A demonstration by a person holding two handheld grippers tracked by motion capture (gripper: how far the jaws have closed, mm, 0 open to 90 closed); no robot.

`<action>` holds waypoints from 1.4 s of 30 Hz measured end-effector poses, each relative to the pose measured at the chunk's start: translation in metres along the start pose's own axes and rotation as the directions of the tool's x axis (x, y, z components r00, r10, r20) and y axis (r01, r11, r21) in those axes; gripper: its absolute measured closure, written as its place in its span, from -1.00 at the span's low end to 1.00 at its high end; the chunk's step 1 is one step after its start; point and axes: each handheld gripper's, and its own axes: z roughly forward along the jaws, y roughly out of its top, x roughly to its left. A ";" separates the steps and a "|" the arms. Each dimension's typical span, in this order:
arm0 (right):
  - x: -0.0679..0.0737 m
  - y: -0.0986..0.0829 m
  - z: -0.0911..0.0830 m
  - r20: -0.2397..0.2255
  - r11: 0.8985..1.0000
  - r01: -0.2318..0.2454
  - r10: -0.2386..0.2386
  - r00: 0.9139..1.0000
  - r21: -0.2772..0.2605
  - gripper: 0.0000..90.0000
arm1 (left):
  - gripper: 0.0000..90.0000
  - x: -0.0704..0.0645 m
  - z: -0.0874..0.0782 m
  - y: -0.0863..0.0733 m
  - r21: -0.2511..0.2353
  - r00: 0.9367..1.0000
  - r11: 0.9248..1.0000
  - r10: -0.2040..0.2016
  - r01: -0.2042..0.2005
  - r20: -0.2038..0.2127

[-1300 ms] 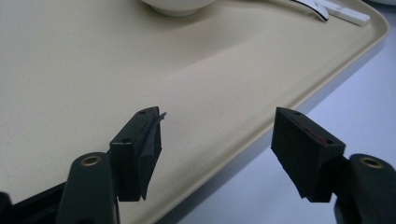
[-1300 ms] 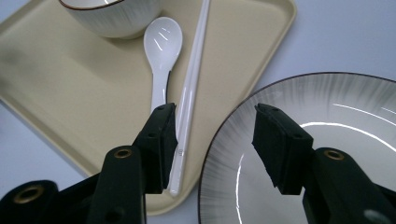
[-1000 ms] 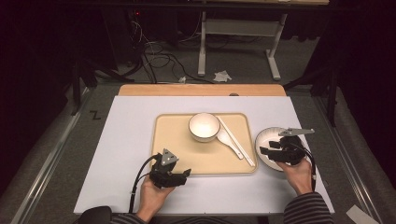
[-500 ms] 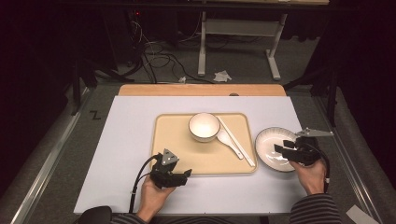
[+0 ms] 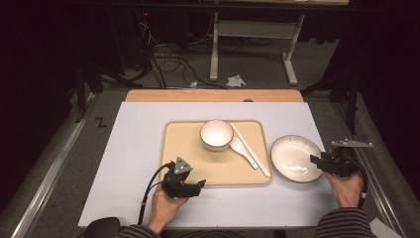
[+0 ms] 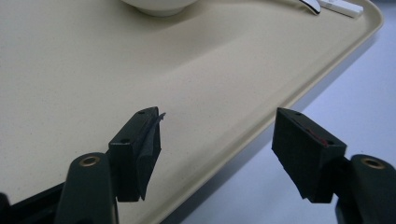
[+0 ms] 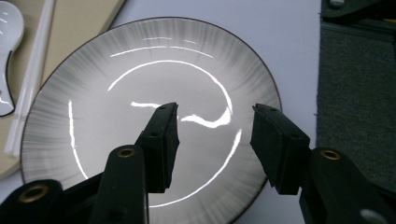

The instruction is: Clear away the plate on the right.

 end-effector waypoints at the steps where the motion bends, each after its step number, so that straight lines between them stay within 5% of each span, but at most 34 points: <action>1: -0.002 -0.001 -0.001 0.001 1.000 -0.004 0.004 1.000 0.002 0.18 | -0.26 0.000 0.001 0.000 0.003 1.000 1.000 0.005 -0.005 -0.002; 8: -0.024 -0.009 -0.008 0.065 0.999 -0.037 0.035 0.997 0.032 0.25 | -0.26 -0.002 0.001 0.000 0.010 1.000 1.000 0.010 -0.010 0.015; 20: -0.049 -0.024 -0.018 0.195 0.993 -0.122 0.118 0.974 0.009 0.39 | -0.26 -0.004 0.005 0.000 0.018 1.000 1.000 0.018 -0.019 0.015; 42: -0.070 -0.027 0.004 0.186 0.980 -0.177 0.157 0.970 0.093 0.60 | -0.26 -0.002 0.003 -0.004 0.002 0.997 0.997 0.074 -0.074 -0.031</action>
